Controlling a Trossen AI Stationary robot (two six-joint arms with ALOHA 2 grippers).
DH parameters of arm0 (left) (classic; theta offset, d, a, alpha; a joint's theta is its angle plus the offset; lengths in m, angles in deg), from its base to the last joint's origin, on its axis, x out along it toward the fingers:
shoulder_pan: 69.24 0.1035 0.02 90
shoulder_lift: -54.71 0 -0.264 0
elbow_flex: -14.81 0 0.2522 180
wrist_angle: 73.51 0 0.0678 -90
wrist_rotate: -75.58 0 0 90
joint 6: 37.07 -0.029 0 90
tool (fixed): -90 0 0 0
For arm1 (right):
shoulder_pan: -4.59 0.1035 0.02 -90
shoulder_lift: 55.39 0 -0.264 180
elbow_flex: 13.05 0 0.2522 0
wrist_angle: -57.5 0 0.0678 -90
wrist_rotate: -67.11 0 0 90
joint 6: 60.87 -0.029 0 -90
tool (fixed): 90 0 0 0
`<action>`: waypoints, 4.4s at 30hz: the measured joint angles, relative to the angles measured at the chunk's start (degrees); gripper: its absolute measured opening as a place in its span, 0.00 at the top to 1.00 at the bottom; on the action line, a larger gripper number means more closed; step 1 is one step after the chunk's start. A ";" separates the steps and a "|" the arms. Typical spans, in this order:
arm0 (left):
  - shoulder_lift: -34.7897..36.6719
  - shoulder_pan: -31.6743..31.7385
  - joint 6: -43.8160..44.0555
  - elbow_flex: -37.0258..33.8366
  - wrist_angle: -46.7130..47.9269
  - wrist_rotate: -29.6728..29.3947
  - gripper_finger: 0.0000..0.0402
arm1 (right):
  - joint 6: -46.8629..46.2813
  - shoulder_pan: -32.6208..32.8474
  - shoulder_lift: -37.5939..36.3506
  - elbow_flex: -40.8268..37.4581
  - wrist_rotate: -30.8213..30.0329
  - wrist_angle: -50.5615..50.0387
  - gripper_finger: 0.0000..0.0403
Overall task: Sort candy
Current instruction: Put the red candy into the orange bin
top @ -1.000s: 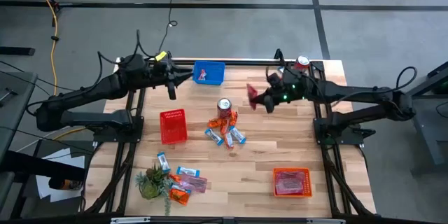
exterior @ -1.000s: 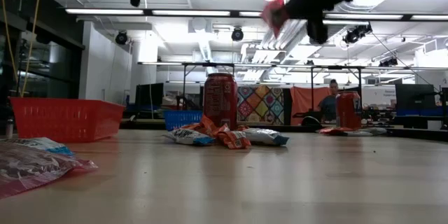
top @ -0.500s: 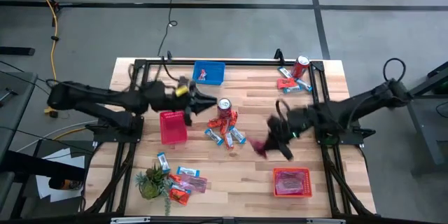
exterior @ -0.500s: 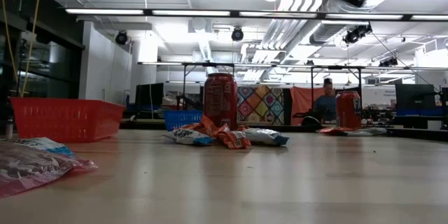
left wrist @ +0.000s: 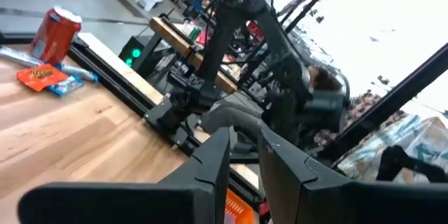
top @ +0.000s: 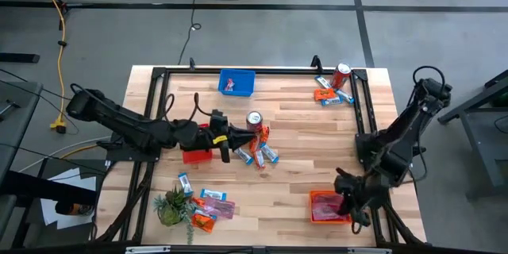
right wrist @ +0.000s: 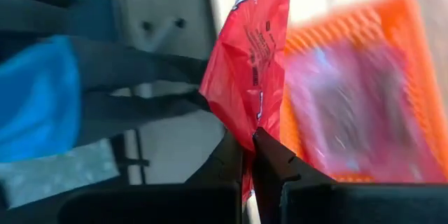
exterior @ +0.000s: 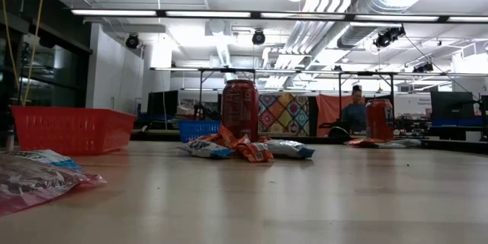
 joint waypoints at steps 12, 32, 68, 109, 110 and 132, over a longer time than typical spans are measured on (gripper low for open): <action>2.62 0.68 -1.51 0.08 -0.16 -0.16 0.84 | 13.51 -5.31 17.79 9.15 9.27 -19.30 1.00; 2.93 0.58 -1.53 0.06 0.28 2.71 0.84 | 28.08 -5.24 29.78 24.31 2.14 -30.61 0.58; -22.86 -20.19 -11.31 37.23 71.49 23.54 0.82 | -5.84 -2.56 5.21 19.34 -32.31 -29.61 0.31; -40.59 -18.39 -8.57 41.31 76.62 20.50 0.95 | -4.27 -3.81 5.21 19.30 -31.07 -31.62 0.31; -38.67 -17.73 -8.52 42.26 76.38 19.16 0.95 | -3.80 -3.81 5.21 19.30 -31.07 -31.59 0.31; -23.16 -2.90 -26.63 43.86 12.12 18.87 1.00 | 35.54 -8.77 6.23 19.30 -42.97 17.22 0.31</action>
